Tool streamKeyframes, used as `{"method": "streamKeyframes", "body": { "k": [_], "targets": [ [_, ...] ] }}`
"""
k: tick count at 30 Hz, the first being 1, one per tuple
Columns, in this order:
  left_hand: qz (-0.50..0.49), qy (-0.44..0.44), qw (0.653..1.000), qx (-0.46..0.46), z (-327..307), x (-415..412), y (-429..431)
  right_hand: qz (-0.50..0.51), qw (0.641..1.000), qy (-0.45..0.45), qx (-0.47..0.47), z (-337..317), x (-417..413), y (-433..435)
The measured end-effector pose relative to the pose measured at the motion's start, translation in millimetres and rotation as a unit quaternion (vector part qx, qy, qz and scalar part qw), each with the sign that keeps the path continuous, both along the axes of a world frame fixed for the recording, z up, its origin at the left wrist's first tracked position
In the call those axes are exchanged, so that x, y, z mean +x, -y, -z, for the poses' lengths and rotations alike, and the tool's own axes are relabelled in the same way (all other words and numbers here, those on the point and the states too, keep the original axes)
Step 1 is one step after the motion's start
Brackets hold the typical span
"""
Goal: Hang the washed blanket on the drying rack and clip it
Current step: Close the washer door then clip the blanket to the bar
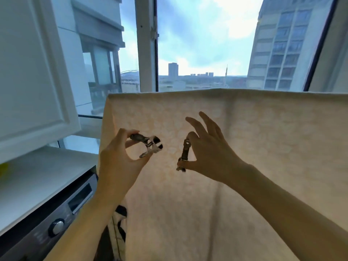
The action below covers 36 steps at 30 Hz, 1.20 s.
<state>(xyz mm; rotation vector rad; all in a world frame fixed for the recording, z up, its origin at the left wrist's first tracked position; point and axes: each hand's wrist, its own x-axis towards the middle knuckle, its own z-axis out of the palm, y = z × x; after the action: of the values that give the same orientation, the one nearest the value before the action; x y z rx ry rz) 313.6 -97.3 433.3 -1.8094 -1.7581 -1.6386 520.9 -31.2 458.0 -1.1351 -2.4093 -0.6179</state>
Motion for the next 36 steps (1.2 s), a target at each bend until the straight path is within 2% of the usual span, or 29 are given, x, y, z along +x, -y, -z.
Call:
{"method": "streamKeyframes", "body": {
  "k": [4, 8, 12, 19, 25, 32, 36],
  "targets": [
    [0.021, -0.010, 0.998, 0.066, -35.4, -10.0, -14.5, 0.000, 0.997, -0.023, 0.073, -46.6, -10.6, -21.6],
    [0.030, -0.014, 0.994, 0.108, -64.1, -20.7, -28.7, 0.026, 0.998, 0.012, 0.059, -82.3, -19.9, -43.9],
    [0.026, -0.040, 0.991, 0.124, -85.4, -29.6, -40.7, 0.057, 0.998, 0.026, 0.010, -85.4, -26.8, -59.2],
    [0.055, -0.072, 0.989, 0.114, -115.9, -46.4, -61.7, 0.101, 0.992, 0.060, 0.040, -71.9, -32.1, -64.3],
    [0.079, -0.135, 0.987, 0.047, -145.5, -53.2, -86.9, 0.110, 0.988, 0.084, 0.067, -69.6, -28.8, -64.9],
    [0.110, -0.225, 0.966, -0.071, -175.2, -48.9, -114.3, 0.127, 0.983, 0.109, 0.082, -67.0, -25.8, -65.5],
    [0.115, -0.233, 0.960, -0.105, -183.1, -52.8, -121.0, 0.130, 0.982, 0.113, 0.079, -67.0, -22.5, -64.0]
  ]
}}
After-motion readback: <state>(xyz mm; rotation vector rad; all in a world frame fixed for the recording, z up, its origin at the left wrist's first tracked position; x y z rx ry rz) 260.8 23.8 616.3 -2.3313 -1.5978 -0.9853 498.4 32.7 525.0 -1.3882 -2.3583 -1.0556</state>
